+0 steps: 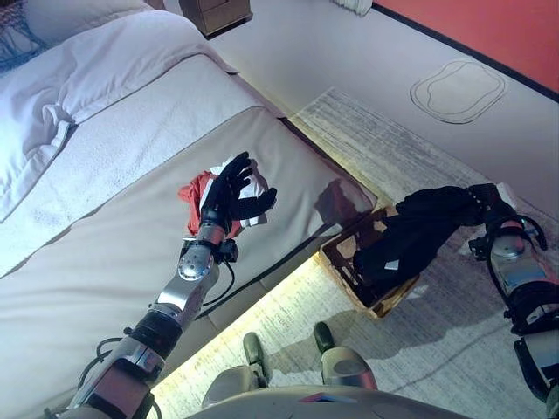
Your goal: Pick up the clothes from the bed and place them into the basket
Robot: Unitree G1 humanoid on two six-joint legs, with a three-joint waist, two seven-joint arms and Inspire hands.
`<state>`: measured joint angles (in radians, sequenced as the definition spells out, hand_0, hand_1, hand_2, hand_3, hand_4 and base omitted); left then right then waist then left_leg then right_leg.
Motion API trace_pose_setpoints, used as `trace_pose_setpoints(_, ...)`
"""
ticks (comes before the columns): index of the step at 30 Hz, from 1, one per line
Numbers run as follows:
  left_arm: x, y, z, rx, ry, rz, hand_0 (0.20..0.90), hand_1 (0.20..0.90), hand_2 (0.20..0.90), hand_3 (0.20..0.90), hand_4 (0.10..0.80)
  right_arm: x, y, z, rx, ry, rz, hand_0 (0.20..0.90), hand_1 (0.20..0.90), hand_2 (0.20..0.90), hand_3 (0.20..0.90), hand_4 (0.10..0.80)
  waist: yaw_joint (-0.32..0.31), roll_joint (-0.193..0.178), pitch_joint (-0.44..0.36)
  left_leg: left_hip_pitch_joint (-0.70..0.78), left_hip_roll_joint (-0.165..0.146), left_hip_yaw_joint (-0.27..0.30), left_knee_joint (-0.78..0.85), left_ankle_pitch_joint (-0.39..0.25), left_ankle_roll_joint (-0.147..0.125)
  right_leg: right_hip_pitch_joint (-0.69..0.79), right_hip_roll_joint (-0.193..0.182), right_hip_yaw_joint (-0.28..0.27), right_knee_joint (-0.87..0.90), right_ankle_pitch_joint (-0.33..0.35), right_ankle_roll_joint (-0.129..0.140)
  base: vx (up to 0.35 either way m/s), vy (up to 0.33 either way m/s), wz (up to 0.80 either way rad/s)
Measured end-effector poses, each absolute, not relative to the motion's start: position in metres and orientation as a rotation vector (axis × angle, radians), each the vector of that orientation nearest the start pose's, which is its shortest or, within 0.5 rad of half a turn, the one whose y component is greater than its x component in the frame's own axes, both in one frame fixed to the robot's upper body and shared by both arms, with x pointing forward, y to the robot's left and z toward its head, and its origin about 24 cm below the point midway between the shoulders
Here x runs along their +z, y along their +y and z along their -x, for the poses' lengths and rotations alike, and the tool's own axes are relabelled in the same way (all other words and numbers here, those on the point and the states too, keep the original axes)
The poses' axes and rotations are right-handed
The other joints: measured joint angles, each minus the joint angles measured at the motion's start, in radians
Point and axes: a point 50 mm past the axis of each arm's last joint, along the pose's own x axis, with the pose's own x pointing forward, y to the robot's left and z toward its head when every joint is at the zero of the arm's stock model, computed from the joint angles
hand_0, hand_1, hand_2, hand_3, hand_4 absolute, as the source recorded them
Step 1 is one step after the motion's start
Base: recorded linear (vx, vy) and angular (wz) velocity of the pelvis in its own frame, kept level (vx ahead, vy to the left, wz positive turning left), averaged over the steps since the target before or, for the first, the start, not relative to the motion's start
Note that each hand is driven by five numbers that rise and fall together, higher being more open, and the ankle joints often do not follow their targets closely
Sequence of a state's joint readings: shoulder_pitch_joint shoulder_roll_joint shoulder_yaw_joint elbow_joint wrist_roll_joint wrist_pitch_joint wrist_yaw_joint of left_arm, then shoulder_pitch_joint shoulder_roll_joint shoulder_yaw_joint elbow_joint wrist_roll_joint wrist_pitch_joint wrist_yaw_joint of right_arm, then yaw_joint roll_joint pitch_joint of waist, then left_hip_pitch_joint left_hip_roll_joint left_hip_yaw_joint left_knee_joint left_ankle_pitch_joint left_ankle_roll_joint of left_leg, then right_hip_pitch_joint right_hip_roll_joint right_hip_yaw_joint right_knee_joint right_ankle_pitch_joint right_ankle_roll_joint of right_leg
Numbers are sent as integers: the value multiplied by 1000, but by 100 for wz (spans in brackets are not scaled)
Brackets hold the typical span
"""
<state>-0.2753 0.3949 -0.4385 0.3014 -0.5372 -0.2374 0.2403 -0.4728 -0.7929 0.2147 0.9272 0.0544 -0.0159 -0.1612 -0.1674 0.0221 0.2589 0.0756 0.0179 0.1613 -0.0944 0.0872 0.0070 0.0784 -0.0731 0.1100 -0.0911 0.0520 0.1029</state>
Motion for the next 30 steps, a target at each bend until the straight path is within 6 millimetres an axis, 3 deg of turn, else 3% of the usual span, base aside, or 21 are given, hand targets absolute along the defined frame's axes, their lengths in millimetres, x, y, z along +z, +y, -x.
trace_pose_setpoints(1,44,150,-293,-86,-22,62,900,900,900,900,800,56,-363,-295,-385,402,777,300,300,300,200,100,2,1,-3,-3,0,-1,1,9,2,-2,0,-1,0,3,-4,0,0,0)
trace_pose_setpoints(2,42,151,-293,-82,-14,60,900,900,900,900,800,51,-360,-295,-374,416,769,371,371,371,282,182,2,0,-4,-3,0,-3,3,14,4,-1,0,-3,0,6,-7,-26,-20,3)
trace_pose_setpoints(3,40,152,-293,-78,-5,57,900,900,900,900,800,46,-356,-295,-354,434,775,834,834,834,823,723,4,0,-5,-3,0,-3,4,14,3,0,0,-4,0,6,-7,-23,-16,4)
trace_pose_setpoints(4,38,153,-293,-75,1,55,900,900,900,900,800,42,-353,-295,-335,447,783,900,900,900,900,800,8,0,-5,-3,-1,-3,5,15,3,0,0,-5,0,6,-7,0,0,0)
trace_pose_setpoints(14,36,154,-292,-73,9,50,900,900,900,900,800,14,-342,-288,-318,546,731,900,900,900,900,800,49,0,-5,1,-1,-17,4,15,3,11,0,-21,0,6,-7,-10,-15,5)
trace_pose_setpoints(25,36,155,-292,-66,9,49,900,900,900,900,800,6,-342,-281,-346,557,751,900,900,900,900,800,48,-4,-8,2,0,-25,0,15,3,15,0,-28,0,6,-7,0,-1,0)
trace_pose_setpoints(30,36,156,-292,-52,9,48,900,900,900,900,800,14,-338,-287,-355,518,785,900,900,900,900,800,56,-10,-11,1,-1,-32,1,15,3,19,0,-36,0,6,-7,10,-2,4)
